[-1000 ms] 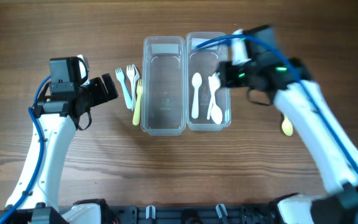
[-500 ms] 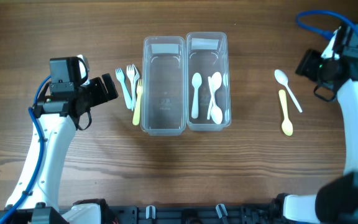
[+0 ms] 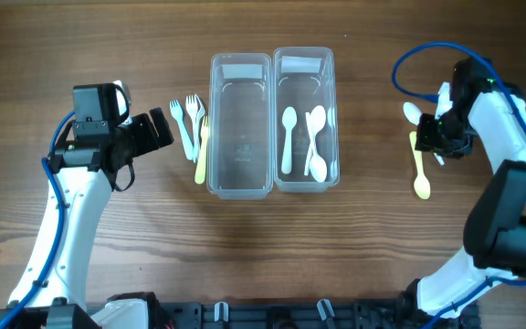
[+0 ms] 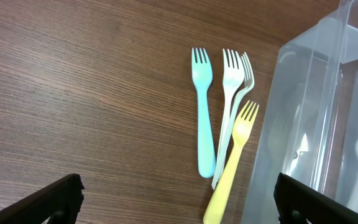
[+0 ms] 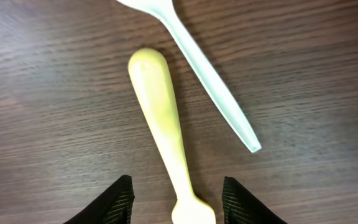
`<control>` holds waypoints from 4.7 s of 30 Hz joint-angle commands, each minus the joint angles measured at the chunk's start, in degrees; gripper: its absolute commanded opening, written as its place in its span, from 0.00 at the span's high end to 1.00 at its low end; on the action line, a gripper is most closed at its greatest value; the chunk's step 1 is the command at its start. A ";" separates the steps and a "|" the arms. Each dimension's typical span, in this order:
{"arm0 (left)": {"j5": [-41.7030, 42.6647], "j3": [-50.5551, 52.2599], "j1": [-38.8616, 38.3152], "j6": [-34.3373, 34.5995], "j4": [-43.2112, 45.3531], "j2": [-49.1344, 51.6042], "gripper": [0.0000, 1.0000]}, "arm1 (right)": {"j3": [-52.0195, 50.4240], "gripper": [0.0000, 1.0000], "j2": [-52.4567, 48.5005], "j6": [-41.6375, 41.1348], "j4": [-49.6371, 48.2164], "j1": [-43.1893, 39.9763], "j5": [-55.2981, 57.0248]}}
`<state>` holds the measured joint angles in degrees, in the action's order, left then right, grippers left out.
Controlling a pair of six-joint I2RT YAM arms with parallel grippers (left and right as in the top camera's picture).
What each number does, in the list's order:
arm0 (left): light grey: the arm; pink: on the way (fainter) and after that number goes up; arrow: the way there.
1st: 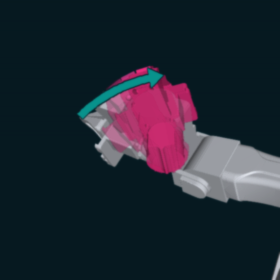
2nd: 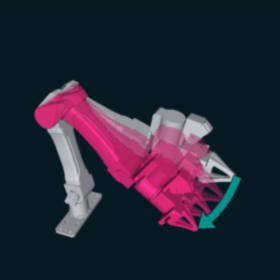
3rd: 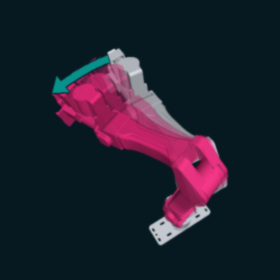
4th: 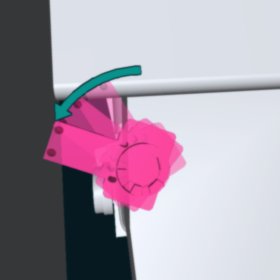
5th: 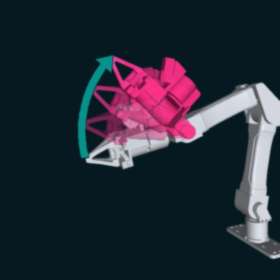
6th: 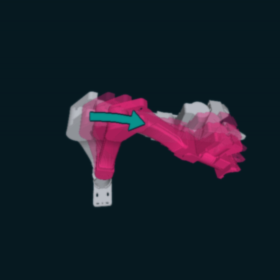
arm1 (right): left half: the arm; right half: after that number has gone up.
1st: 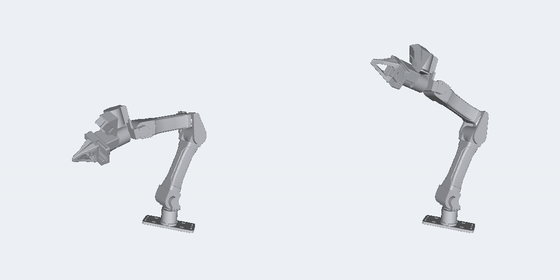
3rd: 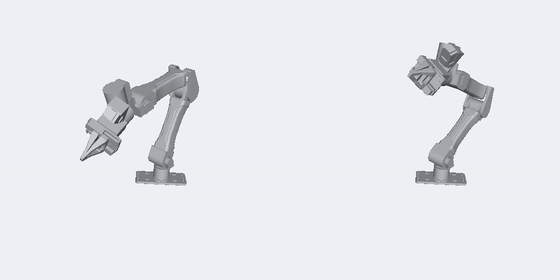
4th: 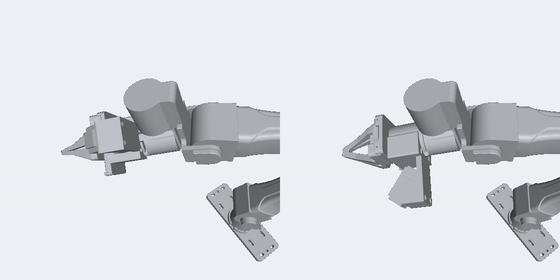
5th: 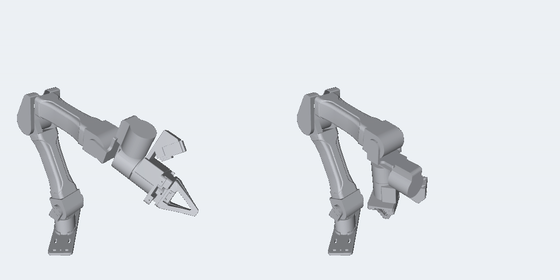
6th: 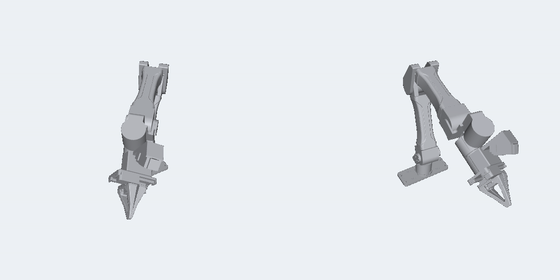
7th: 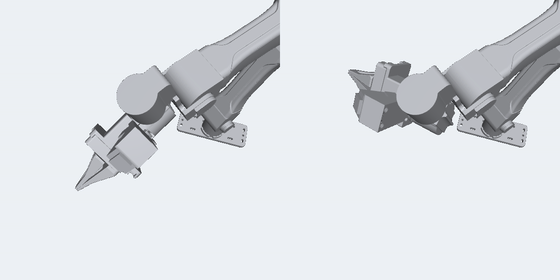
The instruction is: Pack container
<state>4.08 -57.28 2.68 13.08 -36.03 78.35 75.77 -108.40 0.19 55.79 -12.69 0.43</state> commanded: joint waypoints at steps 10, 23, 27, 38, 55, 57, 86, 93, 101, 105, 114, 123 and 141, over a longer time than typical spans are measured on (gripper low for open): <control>-0.74 -1.18 -0.28 -1.09 0.17 0.20 0.00 | -7.30 0.57 -3.72 -0.44 -5.38 -0.02 -0.46; -0.74 -1.18 -0.28 -1.09 0.20 0.20 0.00 | -8.76 0.96 -3.74 -1.92 -5.73 1.16 -0.44; -0.74 -1.18 -0.28 -1.09 0.17 0.20 0.00 | -8.33 0.96 -3.34 -2.12 -5.49 3.34 -0.44; -0.74 -1.18 -0.28 -1.09 0.17 0.20 0.00 | 1.60 0.96 11.15 -6.27 -3.15 16.55 -10.88; -0.74 -1.18 -0.28 -1.09 0.17 0.20 0.00 | -0.28 0.96 17.77 -17.09 -17.38 30.42 -15.39; -0.74 -1.18 -0.28 -1.09 0.17 0.20 0.00 | -0.28 0.96 14.93 -17.22 -18.49 32.81 -13.49; -0.74 -1.18 -0.28 -1.09 0.17 0.20 0.00 | 0.87 0.20 15.50 -24.79 -18.18 -3.32 0.00; -0.74 -1.18 -0.28 -1.09 0.20 0.20 0.00 | 0.87 0.17 7.15 -22.84 -20.76 -10.45 0.00; -0.74 -1.18 -0.28 -1.09 0.17 0.20 0.00 | 0.87 0.23 -1.05 -24.30 -24.74 -13.97 -0.59; -0.74 -1.18 -0.28 -1.09 0.17 0.20 0.00 | 0.87 0.20 -1.51 -20.74 -29.29 -14.05 -0.57; -0.74 -1.18 -0.28 -1.09 0.17 0.20 0.00 | 0.87 0.26 -2.01 -32.35 -31.41 -18.45 -2.99; -0.74 -1.18 -0.28 -1.09 0.17 0.20 0.00 | 0.87 0.23 -2.03 -31.78 -37.07 -19.47 -2.99; -0.74 -1.18 -0.28 -1.09 0.20 0.20 0.00 | 6.73 0.26 -12.17 -25.55 -39.65 -20.33 -5.29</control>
<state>4.08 -57.28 2.66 13.08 -36.03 78.35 78.74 -119.87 -28.29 15.68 -32.58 -3.68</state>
